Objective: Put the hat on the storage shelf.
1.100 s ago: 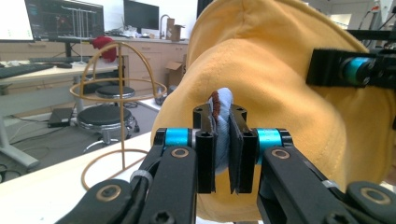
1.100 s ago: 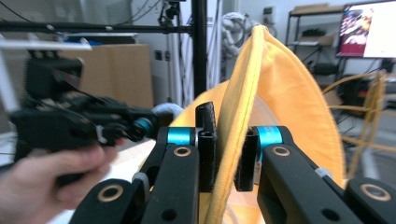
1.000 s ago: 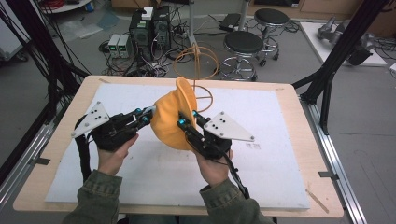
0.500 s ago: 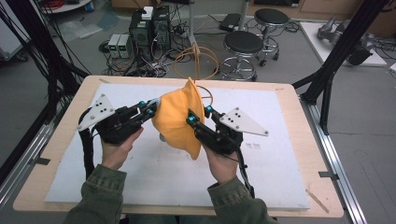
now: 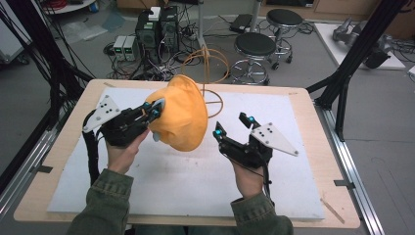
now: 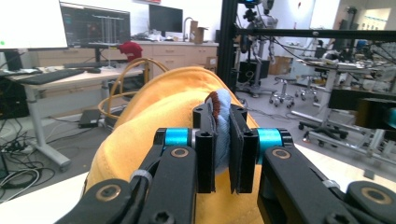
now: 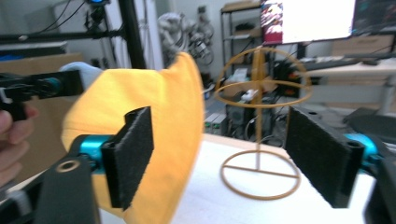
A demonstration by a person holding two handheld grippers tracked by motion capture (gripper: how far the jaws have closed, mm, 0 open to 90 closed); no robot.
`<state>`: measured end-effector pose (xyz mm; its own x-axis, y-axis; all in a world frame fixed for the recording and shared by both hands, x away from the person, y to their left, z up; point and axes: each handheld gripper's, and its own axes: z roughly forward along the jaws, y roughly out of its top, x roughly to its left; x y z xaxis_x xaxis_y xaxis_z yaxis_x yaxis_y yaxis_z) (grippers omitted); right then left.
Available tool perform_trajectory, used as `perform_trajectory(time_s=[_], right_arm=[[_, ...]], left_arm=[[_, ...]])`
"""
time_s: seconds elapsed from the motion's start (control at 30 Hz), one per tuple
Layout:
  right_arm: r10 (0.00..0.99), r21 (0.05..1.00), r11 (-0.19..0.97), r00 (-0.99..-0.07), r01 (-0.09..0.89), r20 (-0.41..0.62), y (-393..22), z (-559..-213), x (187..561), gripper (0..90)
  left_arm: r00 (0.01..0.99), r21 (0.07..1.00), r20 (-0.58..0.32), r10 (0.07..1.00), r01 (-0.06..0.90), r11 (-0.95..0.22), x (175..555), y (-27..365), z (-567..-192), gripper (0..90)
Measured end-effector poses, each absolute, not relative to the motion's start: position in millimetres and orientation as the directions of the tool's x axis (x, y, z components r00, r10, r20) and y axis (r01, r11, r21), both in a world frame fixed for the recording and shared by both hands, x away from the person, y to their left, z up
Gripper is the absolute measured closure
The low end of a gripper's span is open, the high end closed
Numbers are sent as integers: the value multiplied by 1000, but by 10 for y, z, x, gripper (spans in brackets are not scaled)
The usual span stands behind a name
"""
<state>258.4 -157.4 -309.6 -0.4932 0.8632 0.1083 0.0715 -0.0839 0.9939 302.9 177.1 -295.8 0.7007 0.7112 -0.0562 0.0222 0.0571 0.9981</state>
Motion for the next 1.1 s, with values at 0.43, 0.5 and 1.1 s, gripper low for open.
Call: perform_trajectory(time_s=[0.43,0.5,1.1], right_arm=[[940,996,-48,-335,69,69,-2028,-3406,2527,124],[946,996,-45,-316,83,69,-2099,-3463,2525,124],[984,978,-81,-143,190,110,-2752,-3959,2576,125]], left_arm=[[673,997,-77,735,28,78,3121,1823,-2971,820],[673,997,-75,736,31,73,3128,1830,-2968,820],[680,1000,-24,733,6,27,3318,1684,-2664,820]])
